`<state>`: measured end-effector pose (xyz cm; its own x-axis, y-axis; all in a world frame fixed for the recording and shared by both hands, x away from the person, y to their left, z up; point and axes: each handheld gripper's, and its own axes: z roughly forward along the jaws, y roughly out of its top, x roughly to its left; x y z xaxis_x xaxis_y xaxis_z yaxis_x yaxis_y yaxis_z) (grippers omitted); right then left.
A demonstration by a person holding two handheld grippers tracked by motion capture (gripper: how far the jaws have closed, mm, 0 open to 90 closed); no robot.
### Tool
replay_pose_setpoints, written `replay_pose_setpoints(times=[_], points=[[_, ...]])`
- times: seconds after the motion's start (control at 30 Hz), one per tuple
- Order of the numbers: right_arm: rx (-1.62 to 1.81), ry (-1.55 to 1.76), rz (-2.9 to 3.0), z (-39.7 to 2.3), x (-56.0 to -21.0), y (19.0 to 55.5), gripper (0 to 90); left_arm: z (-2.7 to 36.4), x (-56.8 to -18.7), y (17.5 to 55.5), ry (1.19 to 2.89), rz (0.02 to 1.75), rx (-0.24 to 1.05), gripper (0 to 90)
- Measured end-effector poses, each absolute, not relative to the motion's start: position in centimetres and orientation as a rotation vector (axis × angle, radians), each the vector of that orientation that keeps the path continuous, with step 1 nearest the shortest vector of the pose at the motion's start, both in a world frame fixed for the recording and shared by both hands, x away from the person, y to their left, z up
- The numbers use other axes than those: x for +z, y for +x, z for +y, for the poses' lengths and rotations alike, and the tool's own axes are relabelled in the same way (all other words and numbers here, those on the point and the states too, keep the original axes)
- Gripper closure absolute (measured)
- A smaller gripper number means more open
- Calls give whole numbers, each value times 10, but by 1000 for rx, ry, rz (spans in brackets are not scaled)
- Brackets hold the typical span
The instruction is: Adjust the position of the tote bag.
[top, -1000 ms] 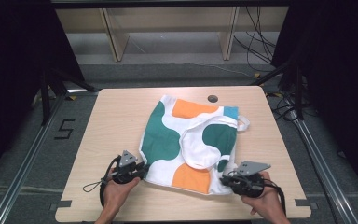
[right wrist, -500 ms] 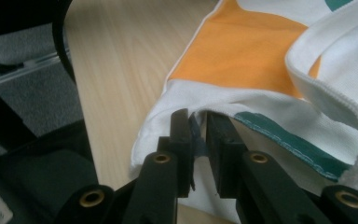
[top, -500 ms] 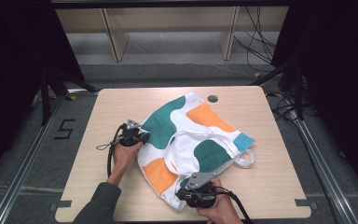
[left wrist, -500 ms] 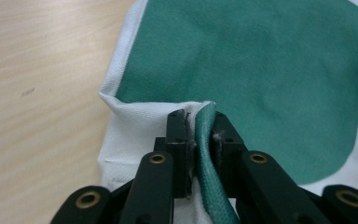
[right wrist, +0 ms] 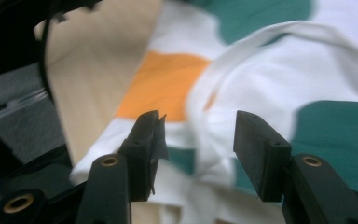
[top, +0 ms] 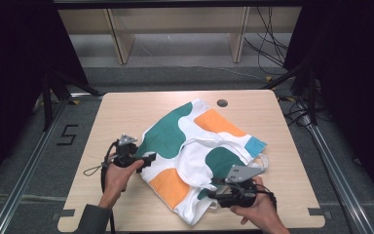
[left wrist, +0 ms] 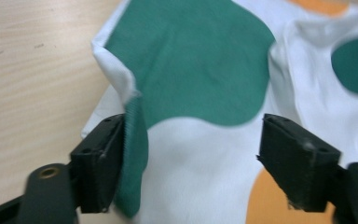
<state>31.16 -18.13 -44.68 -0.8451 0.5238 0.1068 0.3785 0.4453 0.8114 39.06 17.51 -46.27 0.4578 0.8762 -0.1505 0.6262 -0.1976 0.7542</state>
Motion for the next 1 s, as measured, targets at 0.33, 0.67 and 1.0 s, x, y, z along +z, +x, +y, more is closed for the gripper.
replay_pose_setpoints(times=[0.33,0.67,1.0], points=[[1291,959,2423,-231,-446,333,494,219,-456,364,1745,1410,418,172],[1199,1086,2314,-272,-452,352,484,171,-464,313,1893,1198,293,204],[1152,1229,2290,-285,-457,355,458,101,-472,297,2005,1010,160,192]])
